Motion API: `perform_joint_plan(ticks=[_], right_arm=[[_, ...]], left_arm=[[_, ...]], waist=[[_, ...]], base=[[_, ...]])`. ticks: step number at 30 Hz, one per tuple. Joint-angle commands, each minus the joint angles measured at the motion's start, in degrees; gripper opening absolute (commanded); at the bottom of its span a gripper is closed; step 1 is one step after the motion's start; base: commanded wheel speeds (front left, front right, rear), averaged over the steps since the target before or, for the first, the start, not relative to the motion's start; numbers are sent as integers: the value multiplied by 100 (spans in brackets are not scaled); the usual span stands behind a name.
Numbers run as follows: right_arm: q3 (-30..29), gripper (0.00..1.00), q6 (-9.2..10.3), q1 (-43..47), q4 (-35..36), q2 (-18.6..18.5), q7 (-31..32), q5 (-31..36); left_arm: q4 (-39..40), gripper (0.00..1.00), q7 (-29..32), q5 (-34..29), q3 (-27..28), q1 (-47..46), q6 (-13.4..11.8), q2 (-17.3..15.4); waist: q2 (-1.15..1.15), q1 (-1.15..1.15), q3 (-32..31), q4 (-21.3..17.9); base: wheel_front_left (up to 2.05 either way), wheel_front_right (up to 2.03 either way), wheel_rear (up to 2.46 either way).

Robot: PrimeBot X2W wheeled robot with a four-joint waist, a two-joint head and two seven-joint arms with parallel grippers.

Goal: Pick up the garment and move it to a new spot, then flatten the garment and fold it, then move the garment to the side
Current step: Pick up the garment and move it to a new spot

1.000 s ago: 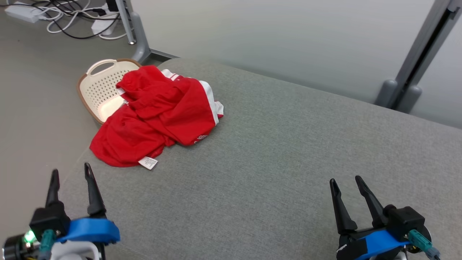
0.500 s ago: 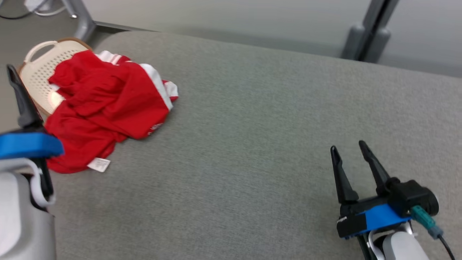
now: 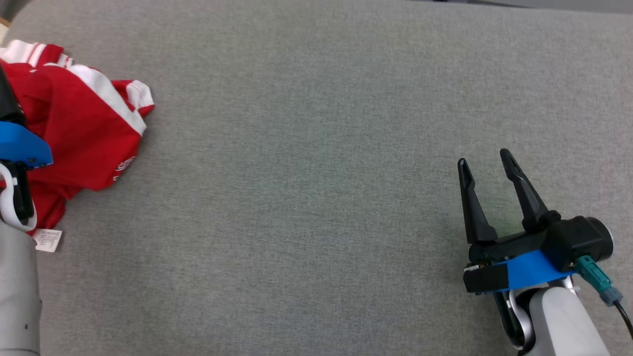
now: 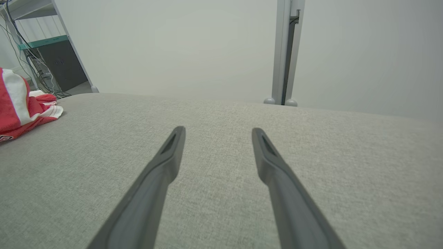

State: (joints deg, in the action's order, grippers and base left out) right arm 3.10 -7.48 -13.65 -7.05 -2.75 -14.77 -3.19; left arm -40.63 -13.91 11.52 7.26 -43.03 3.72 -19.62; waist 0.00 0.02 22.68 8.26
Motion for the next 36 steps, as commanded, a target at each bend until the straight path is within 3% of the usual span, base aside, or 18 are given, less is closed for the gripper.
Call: perform_joint_plan(ticks=[1, 10, 23, 24, 25, 26, 30, 36], right_arm=[[-25, 100, -3, -110, 43, -23, -15, 8], [-37, 100, -3, -196, 129, -23, -27, 33], [29, 100, -3, -169, 84, -23, -37, -23], [35, 100, -3, -168, 81, -23, -37, -31], [37, 100, -3, -166, 74, -23, -37, -40], [46, 100, -3, -162, 66, -23, -37, -47], [40, 100, -3, -121, 36, -23, -35, -77], [80, 100, -3, 6, -69, -23, -41, -193]], left_arm=[[-213, 100, 64, -24, -37, -164, 41, -70], [-1733, 100, 530, -21, -415, -642, 291, -292], [-2711, 100, 1395, 361, -1005, -617, 393, -73], [-2738, 71, 1458, 427, -1061, -599, 393, -61], [-2745, 7, 1510, 490, -1125, -581, 394, -49], [-2739, 0, 1560, 563, -1201, -558, 394, -21], [-2562, 0, 1527, 841, -1441, -542, 395, -91], [-2207, 0, 983, 1084, -1753, -590, 372, -278]], waist=[[0, -2, 156, -124], [0, -2, 246, -153], [0, -2, 132, -202], [0, -2, 120, -215], [0, -2, 105, -228], [0, -2, 85, -244], [0, -2, -27, -277], [0, -2, -352, -329]], base=[[0, 0, 0], [0, 0, 0], [0, 0, 0], [0, 0, 0], [0, 0, 0], [0, 0, 0], [0, 0, 0], [0, 0, 0]])
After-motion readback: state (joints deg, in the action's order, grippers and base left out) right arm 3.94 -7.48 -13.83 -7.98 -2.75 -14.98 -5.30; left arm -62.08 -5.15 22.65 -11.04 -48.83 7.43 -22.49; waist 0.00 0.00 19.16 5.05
